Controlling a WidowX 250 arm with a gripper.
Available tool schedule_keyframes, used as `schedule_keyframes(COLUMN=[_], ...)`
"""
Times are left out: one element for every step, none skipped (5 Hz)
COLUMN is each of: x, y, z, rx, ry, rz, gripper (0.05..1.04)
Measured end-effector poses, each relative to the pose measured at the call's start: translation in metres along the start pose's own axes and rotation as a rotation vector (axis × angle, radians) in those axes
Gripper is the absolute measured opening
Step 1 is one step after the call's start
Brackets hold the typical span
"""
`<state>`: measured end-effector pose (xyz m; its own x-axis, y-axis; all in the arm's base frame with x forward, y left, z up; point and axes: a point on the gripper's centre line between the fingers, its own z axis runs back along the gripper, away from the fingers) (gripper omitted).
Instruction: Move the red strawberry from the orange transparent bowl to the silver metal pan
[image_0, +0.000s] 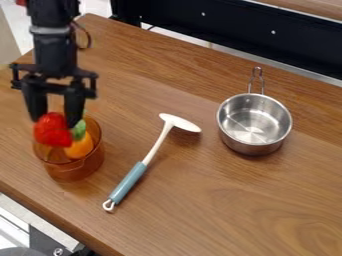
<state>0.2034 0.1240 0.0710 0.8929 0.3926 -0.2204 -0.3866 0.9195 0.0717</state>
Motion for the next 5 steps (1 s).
schedule_keyframes(x=[0.011,0.022,0.037,0.061,0.078], y=[-0.007,-0.015,-0.029,-0.039,-0.048], z=[0.016,0.034,0.037,0.043,0.042], rx=[-0.055,-0.115,-0.172,-0.214,-0.255], ry=[-0.039,-0.080,-0.118,-0.194,-0.230], rz=[0.021,0.063,0.106,0.218,0.291], gripper=[0.628,0.628,0.628,0.628,0.628])
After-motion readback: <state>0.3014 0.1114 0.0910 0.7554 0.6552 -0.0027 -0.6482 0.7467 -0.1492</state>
